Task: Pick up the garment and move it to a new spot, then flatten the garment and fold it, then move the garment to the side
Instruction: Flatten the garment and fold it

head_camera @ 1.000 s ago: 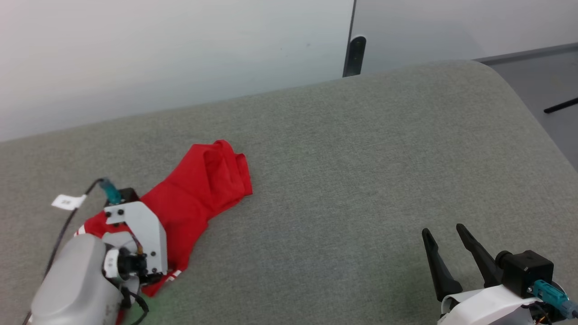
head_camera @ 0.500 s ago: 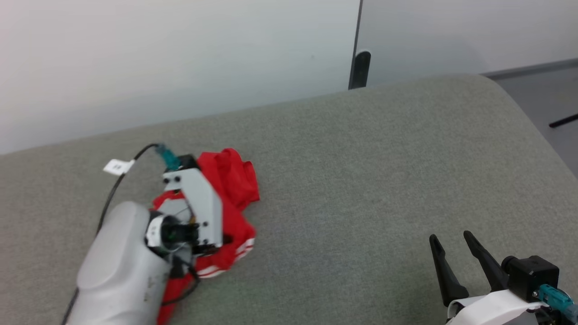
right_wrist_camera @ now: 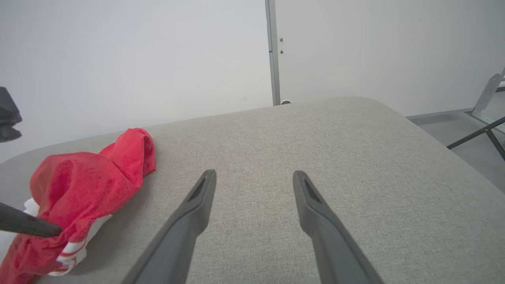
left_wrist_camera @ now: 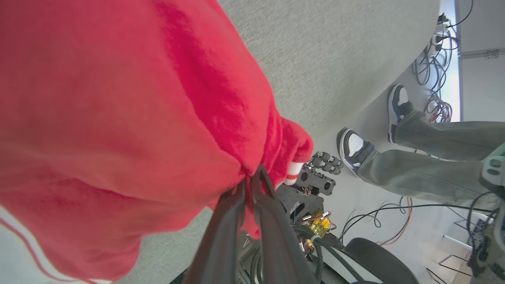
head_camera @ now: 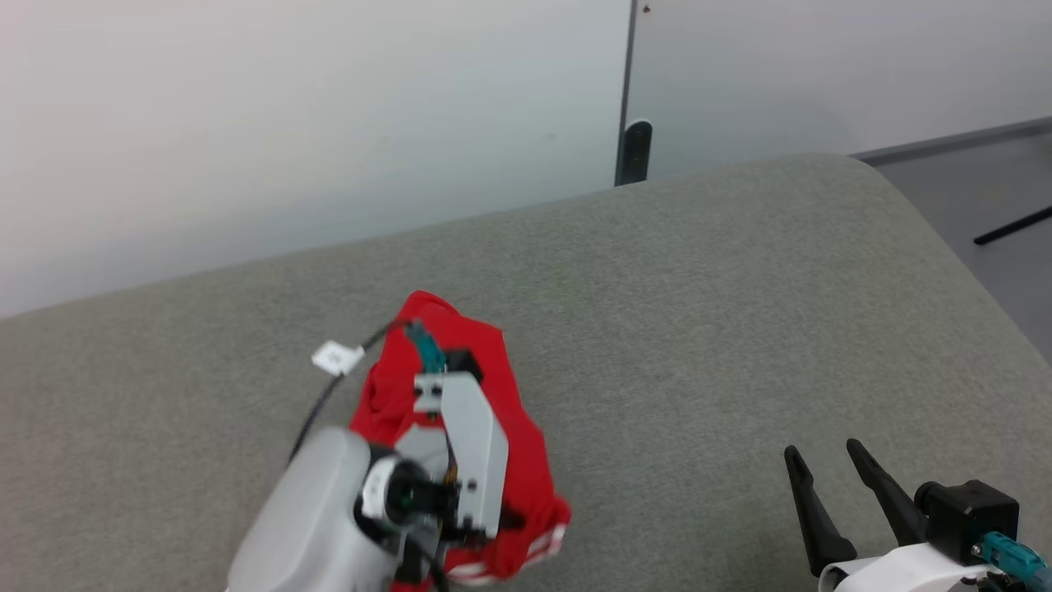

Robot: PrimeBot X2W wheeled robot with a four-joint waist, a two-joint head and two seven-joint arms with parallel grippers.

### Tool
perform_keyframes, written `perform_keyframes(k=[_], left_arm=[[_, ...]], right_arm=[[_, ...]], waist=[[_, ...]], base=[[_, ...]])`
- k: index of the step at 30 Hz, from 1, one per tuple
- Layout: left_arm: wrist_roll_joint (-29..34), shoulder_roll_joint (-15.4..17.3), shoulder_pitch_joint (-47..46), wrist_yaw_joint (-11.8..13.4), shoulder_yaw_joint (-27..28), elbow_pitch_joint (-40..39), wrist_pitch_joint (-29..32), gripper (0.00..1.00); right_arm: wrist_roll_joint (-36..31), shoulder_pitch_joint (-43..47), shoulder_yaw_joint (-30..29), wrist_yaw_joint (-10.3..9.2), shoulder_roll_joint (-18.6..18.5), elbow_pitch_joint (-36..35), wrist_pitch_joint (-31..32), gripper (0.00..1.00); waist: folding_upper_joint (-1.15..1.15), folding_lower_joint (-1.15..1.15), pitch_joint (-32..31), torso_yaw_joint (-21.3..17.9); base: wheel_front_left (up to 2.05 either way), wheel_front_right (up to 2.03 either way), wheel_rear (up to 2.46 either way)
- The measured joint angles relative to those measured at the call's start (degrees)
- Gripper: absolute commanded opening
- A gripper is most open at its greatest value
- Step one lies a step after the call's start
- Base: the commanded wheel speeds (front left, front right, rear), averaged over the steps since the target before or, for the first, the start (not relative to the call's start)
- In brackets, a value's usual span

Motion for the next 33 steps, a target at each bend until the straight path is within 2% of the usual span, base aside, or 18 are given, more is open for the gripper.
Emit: perform_keyframes(k=[4,5,7,8,9,14,18,22,28,33], left_arm=[[1.59,1.02,2.76,-0.05,-1.16,1.62,-1.36,0.00],[2.21,1.51,3.25,-0.35,-1.36,2.15,-2.56,0.13],[3.38,2.47,3.43,-0.65,-1.46,3.56,-4.19,0.31],[4.20,3.14,3.38,-1.05,-1.82,4.07,-4.97,0.83],[5.19,3.72,3.26,-1.32,-2.03,4.43,-6.36,1.00],[5.69,4.42,1.53,-2.11,-2.46,5.20,-6.17,1.00],[6.24,6.02,-1.03,-2.69,-2.75,2.91,-5.14,1.00],[7.45,6.62,-4.88,-2.69,-2.15,1.24,-6.93,1.00],[9.94,8.10,-9.71,-3.30,-1.19,4.70,-12.51,1.00],[10.39,8.68,-11.79,-4.09,-1.30,9.77,-13.37,1.00]], right_arm=[[0.74,0.05,0.31,0.00,0.00,0.21,-0.10,1.00],[0.89,0.05,0.48,0.00,0.00,0.41,-0.23,1.00],[1.16,0.05,0.67,0.00,0.02,0.80,-0.41,1.00],[1.19,0.05,0.68,0.00,0.02,1.10,-0.52,1.00],[1.27,0.05,0.66,0.00,0.01,1.33,-0.56,1.00],[0.77,0.48,0.44,0.00,0.03,1.52,-1.08,1.00],[0.59,1.10,0.05,0.00,0.03,1.05,-1.15,1.00],[0.41,1.10,0.55,0.00,0.02,0.77,-1.14,1.00],[0.64,0.53,2.35,0.00,0.05,0.11,-1.35,1.00],[1.01,0.36,3.43,0.00,0.03,-0.11,-1.78,1.00]], waist=[[0.00,0.00,0.47,-1.01],[0.00,0.00,0.63,-1.22],[0.00,0.00,0.90,-1.52],[0.00,0.00,1.00,-1.60],[0.00,0.00,1.01,-1.58],[0.00,0.00,0.23,-0.71],[0.00,0.00,-0.62,0.47],[0.00,0.00,-0.99,0.80],[0.00,0.00,-0.23,-1.05],[0.00,0.00,1.67,-3.95]], base=[[0.00,0.00,0.00],[0.00,0.00,0.00],[0.00,0.00,0.00],[0.00,0.00,0.00],[0.00,0.00,0.00],[0.00,0.00,0.00],[0.00,0.00,0.00],[0.00,0.00,0.00],[0.00,0.00,0.00],[0.00,0.00,0.00]])
